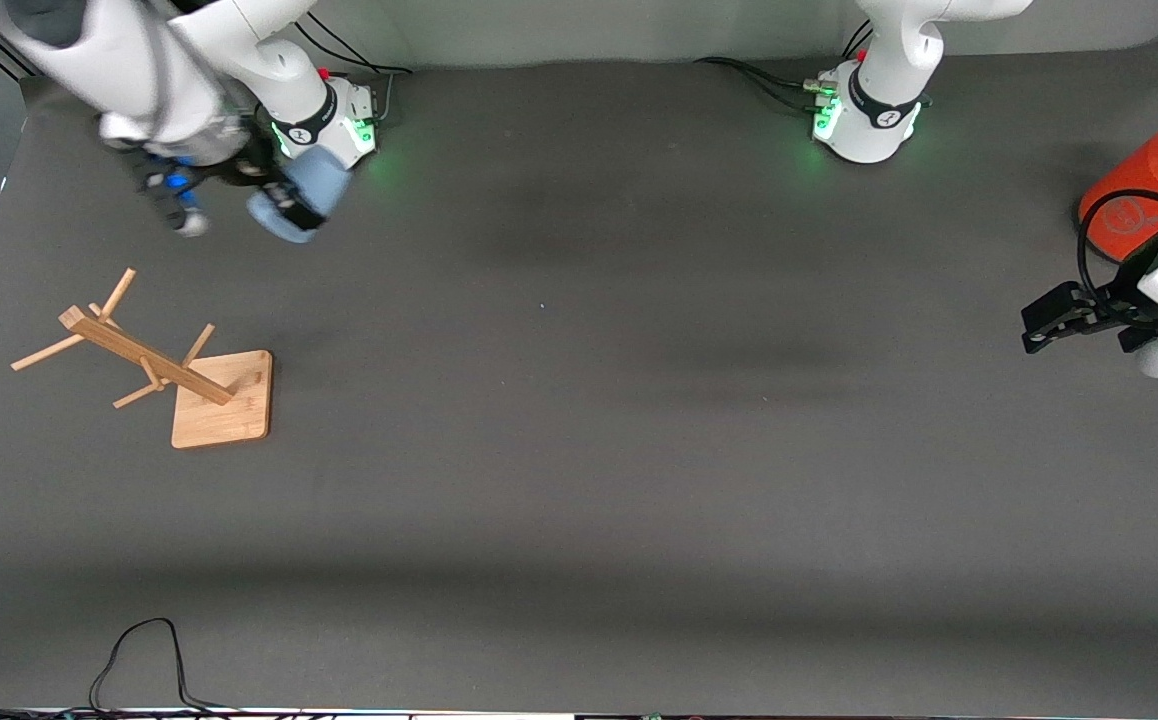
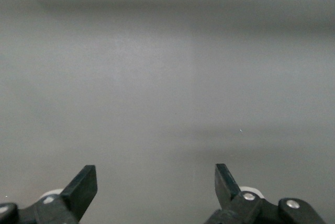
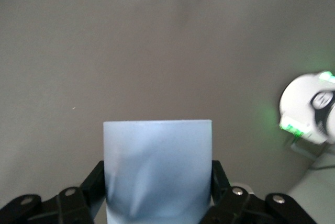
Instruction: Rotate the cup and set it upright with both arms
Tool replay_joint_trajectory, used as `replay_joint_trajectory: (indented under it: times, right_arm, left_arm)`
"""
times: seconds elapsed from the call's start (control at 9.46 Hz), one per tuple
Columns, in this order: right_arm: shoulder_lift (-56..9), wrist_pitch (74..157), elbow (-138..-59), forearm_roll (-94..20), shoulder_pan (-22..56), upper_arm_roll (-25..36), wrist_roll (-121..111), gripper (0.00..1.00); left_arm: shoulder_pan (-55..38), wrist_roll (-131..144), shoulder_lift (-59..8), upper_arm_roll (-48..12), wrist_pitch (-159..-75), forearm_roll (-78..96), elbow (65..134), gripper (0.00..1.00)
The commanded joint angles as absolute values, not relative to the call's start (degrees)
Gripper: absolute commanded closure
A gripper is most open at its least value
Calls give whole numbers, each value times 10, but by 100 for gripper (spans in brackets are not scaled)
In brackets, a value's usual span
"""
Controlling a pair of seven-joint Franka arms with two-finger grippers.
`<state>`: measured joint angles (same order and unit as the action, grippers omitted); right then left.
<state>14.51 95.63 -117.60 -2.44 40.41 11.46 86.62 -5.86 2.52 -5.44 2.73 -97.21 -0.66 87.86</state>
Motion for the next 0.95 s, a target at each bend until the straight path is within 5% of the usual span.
replay_joint_trajectory:
  times: [0.0, 0.53, 0.85]
  right_arm:
    - [2, 973, -1058, -33, 496, 121, 1031, 55]
    - [-305, 999, -786, -82, 586, 121, 1286, 55]
    - [-422, 1072, -737, -74, 626, 122, 1395, 55]
  left_arm:
    - [-60, 17, -62, 29, -961, -6, 866, 0]
    - [-57, 17, -93, 31, -969, -6, 866, 0]
    - [-53, 17, -113, 31, -971, -6, 864, 0]
